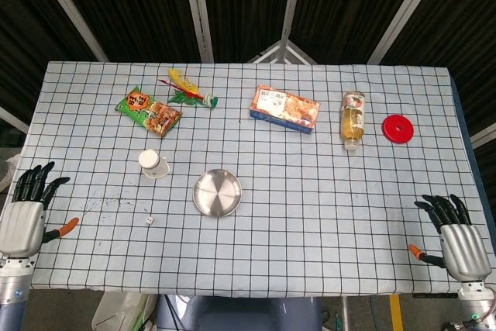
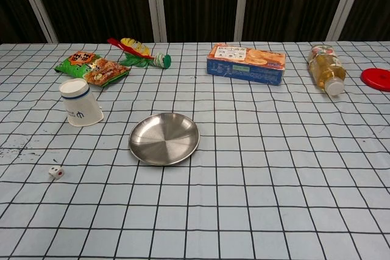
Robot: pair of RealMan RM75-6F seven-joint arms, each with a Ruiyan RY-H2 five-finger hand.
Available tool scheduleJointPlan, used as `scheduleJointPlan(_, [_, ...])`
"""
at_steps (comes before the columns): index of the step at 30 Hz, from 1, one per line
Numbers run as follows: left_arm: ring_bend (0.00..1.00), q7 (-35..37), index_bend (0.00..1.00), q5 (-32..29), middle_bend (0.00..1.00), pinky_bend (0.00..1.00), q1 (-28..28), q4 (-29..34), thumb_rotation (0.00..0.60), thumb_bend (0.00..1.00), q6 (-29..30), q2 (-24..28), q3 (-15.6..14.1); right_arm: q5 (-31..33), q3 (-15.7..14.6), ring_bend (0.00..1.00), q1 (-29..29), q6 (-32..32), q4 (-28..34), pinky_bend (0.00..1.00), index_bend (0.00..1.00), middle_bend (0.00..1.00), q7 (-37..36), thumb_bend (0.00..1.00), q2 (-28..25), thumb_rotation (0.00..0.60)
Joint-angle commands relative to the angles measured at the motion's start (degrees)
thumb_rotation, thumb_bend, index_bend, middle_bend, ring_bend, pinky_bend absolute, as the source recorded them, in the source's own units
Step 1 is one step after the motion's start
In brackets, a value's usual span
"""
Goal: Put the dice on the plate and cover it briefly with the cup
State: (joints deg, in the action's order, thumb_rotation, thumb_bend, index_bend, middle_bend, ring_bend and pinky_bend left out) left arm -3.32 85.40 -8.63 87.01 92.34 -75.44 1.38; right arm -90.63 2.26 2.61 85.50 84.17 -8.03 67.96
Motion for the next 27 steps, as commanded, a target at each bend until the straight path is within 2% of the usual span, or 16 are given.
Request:
scheduleJointPlan(1, [0.00, 0.0, 0.23, 0.1, 0.03, 0.00, 0.1, 0.0, 0.600, 0.12, -0.2, -0.1, 0.1, 0.4, 0.0, 0.13, 0.0, -0.1, -0.1, 0.00, 0.25, 0.19, 0.2, 0.10, 0.1, 0.600])
scheduleJointPlan(27, [0.00, -2.0, 0.23, 2.7, 0.04, 0.00, 0.4, -1.5, 0.600, 0.12, -0.9, -1.6, -0.1, 2.5, 0.6, 0.13, -1.2, 1.6, 2.0, 0.00, 0.25, 0.19, 0.3, 0.10, -1.7, 0.600])
